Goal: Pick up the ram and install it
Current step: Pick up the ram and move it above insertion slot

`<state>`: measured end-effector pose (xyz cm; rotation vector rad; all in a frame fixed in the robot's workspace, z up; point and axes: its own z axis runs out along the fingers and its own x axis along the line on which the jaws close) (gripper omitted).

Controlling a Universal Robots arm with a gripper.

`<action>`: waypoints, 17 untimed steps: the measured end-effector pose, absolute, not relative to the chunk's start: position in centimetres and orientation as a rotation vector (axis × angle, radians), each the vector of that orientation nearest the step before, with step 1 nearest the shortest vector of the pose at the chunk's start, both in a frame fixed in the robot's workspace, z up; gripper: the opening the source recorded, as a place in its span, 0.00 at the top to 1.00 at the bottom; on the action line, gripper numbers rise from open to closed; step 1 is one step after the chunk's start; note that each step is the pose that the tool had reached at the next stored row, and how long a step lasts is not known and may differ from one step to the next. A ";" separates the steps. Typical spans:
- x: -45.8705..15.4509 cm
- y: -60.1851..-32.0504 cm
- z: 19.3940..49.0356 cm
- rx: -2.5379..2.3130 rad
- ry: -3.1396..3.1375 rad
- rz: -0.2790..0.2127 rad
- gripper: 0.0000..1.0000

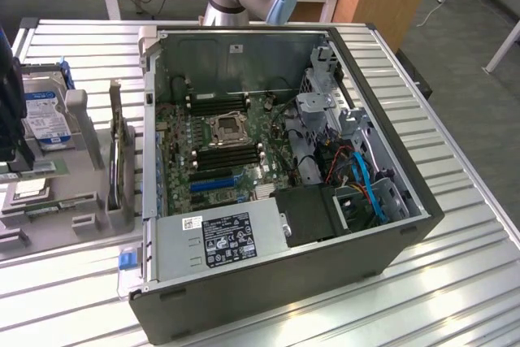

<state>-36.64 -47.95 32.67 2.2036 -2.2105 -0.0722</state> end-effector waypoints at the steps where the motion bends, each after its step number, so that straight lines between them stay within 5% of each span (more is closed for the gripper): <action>1: -36.6 -47.9 32.9 2.204 -2.211 -0.072 0.88; 17: -36.6 -48.0 37.3 2.205 -2.212 -0.069 0.88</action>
